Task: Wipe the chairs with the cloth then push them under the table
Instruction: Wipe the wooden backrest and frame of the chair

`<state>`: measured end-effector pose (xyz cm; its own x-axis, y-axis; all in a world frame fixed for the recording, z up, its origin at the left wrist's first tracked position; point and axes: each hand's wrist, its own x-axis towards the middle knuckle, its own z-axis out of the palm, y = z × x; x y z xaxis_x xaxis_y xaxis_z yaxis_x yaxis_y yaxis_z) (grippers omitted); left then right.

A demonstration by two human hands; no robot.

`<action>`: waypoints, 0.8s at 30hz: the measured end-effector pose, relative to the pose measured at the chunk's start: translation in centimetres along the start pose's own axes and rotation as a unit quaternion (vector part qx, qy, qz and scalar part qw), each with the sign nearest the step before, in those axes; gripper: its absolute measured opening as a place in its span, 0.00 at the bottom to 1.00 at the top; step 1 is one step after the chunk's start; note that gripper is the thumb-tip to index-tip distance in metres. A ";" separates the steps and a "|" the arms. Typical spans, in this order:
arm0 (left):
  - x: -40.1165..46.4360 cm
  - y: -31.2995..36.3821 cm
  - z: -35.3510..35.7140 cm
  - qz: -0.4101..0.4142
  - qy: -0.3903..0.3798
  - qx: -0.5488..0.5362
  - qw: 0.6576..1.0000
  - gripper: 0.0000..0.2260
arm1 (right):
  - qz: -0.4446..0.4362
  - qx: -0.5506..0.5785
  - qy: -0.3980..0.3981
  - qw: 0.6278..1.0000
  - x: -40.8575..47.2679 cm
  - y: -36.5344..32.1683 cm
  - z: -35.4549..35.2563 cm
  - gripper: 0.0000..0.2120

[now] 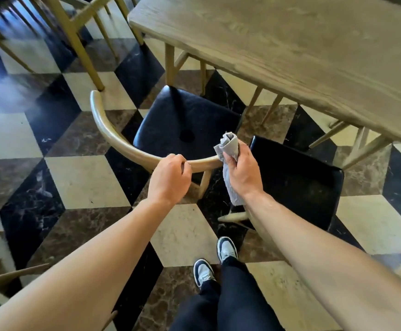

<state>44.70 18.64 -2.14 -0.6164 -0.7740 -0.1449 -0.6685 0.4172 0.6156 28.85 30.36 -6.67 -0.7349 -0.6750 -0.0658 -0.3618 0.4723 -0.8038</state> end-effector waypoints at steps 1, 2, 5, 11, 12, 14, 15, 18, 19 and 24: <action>0.6 -0.3 -0.3 0.003 0.001 0.003 1.000 0.10 | -0.007 -0.016 -0.006 1.000 0.8 0.0 0.4 0.20; 1.3 -0.7 -0.7 0.009 -0.002 0.010 1.000 0.10 | -0.010 -0.032 -0.018 0.999 1.7 0.1 0.8 0.20; 3.3 -2.1 -1.5 0.026 -0.013 0.054 0.998 0.09 | 0.026 -0.090 -0.060 0.994 3.5 0.6 2.2 0.17; 7.3 -4.3 -3.1 0.078 -0.070 0.168 0.980 0.09 | 0.101 -0.177 -0.061 0.977 6.6 0.5 3.6 0.16; 8.2 -4.7 -3.7 0.085 -0.085 0.184 0.976 0.09 | 0.128 -0.186 -0.073 0.971 7.7 0.4 3.9 0.17; 9.1 -5.4 -4.5 0.100 -0.105 0.206 0.968 0.09 | 0.175 -0.204 -0.100 0.958 9.0 0.3 4.0 0.18; 9.5 -5.8 -5.0 0.104 -0.102 0.208 0.967 0.09 | 0.191 -0.210 -0.107 0.953 9.5 0.2 4.1 0.17; 11.3 -6.8 -6.1 0.116 -0.093 0.195 0.969 0.08 | 0.225 -0.226 -0.104 0.942 10.2 -0.1 4.5 0.19; 11.7 -7.2 -6.4 0.120 -0.094 0.189 0.970 0.07 | 0.223 -0.231 -0.092 0.943 9.9 -0.3 4.6 0.18; 14.3 -9.1 -7.4 0.152 -0.153 0.193 0.957 0.06 | 0.119 -0.316 -0.010 0.941 7.3 -1.9 5.8 0.16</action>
<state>45.07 0.30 -4.11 -0.8608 -0.4376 -0.2599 -0.5059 0.7917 0.3424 27.49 21.21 -9.02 -0.8298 -0.5144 -0.2163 -0.4616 0.8505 -0.2521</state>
